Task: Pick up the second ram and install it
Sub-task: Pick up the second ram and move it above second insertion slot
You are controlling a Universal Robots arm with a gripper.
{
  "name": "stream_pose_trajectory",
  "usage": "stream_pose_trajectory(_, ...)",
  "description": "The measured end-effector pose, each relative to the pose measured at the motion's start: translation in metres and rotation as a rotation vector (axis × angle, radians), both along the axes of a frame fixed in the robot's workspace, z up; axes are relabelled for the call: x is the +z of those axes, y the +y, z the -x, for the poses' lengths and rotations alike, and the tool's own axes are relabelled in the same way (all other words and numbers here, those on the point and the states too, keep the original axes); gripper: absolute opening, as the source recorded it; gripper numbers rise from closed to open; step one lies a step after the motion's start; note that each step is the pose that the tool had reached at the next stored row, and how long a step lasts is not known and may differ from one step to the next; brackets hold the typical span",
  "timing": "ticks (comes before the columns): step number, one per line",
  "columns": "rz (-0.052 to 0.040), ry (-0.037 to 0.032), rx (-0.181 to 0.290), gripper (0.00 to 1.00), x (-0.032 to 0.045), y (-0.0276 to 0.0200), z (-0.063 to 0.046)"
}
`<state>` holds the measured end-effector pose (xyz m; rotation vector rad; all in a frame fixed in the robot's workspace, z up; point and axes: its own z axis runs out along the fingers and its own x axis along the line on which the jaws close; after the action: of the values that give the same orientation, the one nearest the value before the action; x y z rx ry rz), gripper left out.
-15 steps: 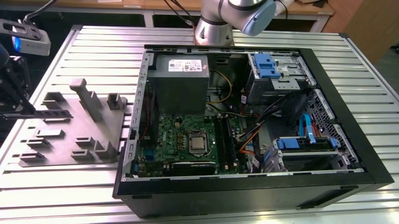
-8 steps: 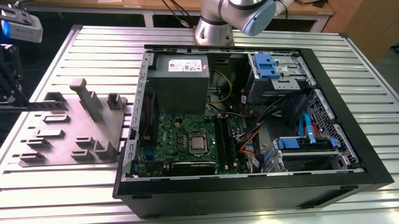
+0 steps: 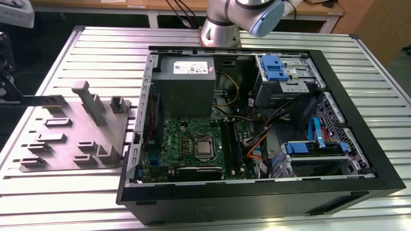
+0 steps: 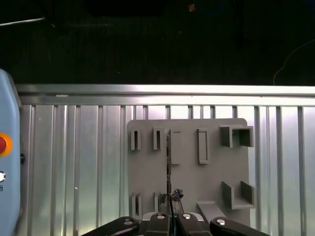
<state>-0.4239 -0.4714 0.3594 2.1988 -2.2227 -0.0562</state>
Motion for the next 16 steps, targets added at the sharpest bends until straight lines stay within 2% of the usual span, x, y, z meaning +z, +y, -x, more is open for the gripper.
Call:
stream_pose_trajectory(12, 0.0, -0.0058, 0.0, 0.12, 0.049, 0.0047, 0.0)
stream_pose_trajectory(14, 0.0001, -0.0064, 0.0, 0.12, 0.0536, 0.0049, 0.0)
stream_pose_trajectory(16, -0.0001, -0.0068, 0.0, 0.12, 0.0551, 0.0049, 0.0)
